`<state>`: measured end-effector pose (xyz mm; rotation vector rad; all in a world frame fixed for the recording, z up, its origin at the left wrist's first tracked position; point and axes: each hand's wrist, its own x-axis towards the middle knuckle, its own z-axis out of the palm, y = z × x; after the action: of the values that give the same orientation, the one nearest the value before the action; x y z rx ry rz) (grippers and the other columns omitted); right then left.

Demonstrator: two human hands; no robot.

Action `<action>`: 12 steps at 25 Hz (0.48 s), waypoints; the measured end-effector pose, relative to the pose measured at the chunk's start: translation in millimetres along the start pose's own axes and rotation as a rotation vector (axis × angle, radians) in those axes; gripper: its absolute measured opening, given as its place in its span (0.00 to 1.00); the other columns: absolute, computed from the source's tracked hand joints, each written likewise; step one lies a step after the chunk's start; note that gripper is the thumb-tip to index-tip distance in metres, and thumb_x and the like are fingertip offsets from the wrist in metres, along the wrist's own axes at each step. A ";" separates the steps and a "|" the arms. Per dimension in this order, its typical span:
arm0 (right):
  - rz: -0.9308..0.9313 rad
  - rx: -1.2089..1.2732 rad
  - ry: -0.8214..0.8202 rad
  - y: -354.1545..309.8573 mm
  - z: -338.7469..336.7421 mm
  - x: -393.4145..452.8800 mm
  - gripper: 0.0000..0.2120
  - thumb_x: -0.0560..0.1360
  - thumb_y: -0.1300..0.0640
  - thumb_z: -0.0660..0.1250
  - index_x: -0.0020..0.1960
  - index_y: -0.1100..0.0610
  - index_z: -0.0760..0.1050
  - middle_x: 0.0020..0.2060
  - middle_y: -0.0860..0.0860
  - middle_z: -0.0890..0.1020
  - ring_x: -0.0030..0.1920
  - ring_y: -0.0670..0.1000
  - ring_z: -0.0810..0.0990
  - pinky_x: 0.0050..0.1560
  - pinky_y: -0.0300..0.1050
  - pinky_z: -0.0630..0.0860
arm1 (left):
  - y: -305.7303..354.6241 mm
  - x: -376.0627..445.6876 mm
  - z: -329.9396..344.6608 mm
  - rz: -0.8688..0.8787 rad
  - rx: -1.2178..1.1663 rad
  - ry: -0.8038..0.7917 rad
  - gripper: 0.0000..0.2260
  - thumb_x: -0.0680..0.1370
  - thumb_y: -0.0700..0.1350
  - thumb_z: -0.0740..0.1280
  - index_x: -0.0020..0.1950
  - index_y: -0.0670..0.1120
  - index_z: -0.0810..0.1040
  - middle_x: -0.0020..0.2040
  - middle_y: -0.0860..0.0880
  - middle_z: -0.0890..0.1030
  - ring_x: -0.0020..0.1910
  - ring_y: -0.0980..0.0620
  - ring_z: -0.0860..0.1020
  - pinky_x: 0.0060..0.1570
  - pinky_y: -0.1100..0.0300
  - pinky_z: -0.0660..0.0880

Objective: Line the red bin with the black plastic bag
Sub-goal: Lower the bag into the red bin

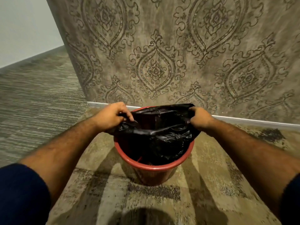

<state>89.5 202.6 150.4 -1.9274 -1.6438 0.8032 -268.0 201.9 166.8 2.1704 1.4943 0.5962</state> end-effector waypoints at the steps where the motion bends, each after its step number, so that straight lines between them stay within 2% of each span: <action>1: -0.005 -0.030 -0.008 -1.5 -0.9 5.7 0.16 0.78 0.66 0.72 0.65 0.60 0.81 0.56 0.60 0.87 0.56 0.61 0.87 0.60 0.61 0.85 | 1.1 7.3 1.1 0.003 0.140 0.024 0.12 0.77 0.33 0.73 0.52 0.50 0.89 0.49 0.46 0.79 0.54 0.45 0.81 0.57 0.56 0.74; 2: -0.020 -0.047 -0.014 -6.4 -0.4 10.3 0.18 0.77 0.65 0.72 0.67 0.61 0.81 0.57 0.60 0.87 0.56 0.61 0.87 0.61 0.60 0.85 | 0.2 14.4 4.5 -0.044 0.205 0.074 0.12 0.79 0.36 0.72 0.58 0.47 0.88 0.52 0.44 0.80 0.57 0.42 0.81 0.59 0.57 0.74; 4: -0.067 -0.087 -0.016 -23.9 2.8 17.5 0.20 0.76 0.63 0.72 0.69 0.60 0.80 0.59 0.59 0.86 0.58 0.61 0.86 0.61 0.56 0.84 | -7.4 28.2 14.3 -0.247 0.111 0.153 0.13 0.81 0.41 0.71 0.65 0.43 0.86 0.59 0.40 0.84 0.60 0.40 0.83 0.61 0.55 0.76; 6: -0.080 -0.137 -0.021 -37.9 8.0 24.0 0.20 0.76 0.63 0.70 0.68 0.59 0.80 0.59 0.58 0.85 0.58 0.60 0.85 0.57 0.51 0.83 | -20.0 39.9 29.7 -0.415 -0.064 0.098 0.14 0.77 0.51 0.76 0.57 0.44 0.87 0.53 0.41 0.89 0.55 0.40 0.87 0.56 0.52 0.82; 7: -0.064 -0.149 -0.045 -41.5 11.9 26.7 0.18 0.77 0.64 0.69 0.67 0.60 0.80 0.57 0.59 0.85 0.57 0.60 0.85 0.54 0.50 0.83 | -30.1 46.2 36.8 -0.450 -0.109 0.077 0.18 0.71 0.57 0.79 0.52 0.45 0.87 0.49 0.42 0.89 0.52 0.40 0.88 0.55 0.50 0.84; 9: -0.002 -0.189 -0.104 -42.6 18.3 29.3 0.16 0.77 0.65 0.67 0.63 0.65 0.81 0.55 0.62 0.85 0.54 0.61 0.85 0.48 0.50 0.84 | -43.5 53.6 43.4 -0.522 -0.161 0.092 0.23 0.65 0.62 0.82 0.40 0.44 0.81 0.42 0.43 0.87 0.44 0.41 0.86 0.52 0.48 0.85; 10: 0.040 -0.202 -0.120 -40.0 19.7 30.1 0.16 0.76 0.64 0.67 0.63 0.67 0.81 0.55 0.64 0.86 0.52 0.62 0.86 0.46 0.52 0.86 | -45.6 53.0 45.0 -0.561 -0.167 0.082 0.24 0.66 0.63 0.82 0.36 0.45 0.76 0.38 0.44 0.83 0.39 0.43 0.82 0.45 0.49 0.83; 11: 0.080 -0.199 -0.136 -35.7 19.2 32.2 0.16 0.77 0.63 0.67 0.62 0.68 0.81 0.54 0.66 0.86 0.47 0.62 0.86 0.40 0.51 0.86 | -41.1 48.9 43.8 -0.579 -0.153 0.062 0.26 0.67 0.64 0.82 0.34 0.46 0.74 0.34 0.44 0.79 0.35 0.44 0.78 0.39 0.53 0.80; 12: 0.106 -0.201 -0.156 -34.2 16.6 28.6 0.14 0.78 0.62 0.67 0.61 0.67 0.81 0.50 0.66 0.86 0.40 0.60 0.84 0.30 0.45 0.82 | -33.3 40.5 40.5 -0.597 -0.158 0.028 0.27 0.65 0.67 0.82 0.34 0.48 0.73 0.33 0.45 0.77 0.33 0.45 0.76 0.35 0.56 0.76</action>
<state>56.8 236.2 158.6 -2.1533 -1.7848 0.8785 -256.6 246.3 118.9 1.4899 1.9165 0.5089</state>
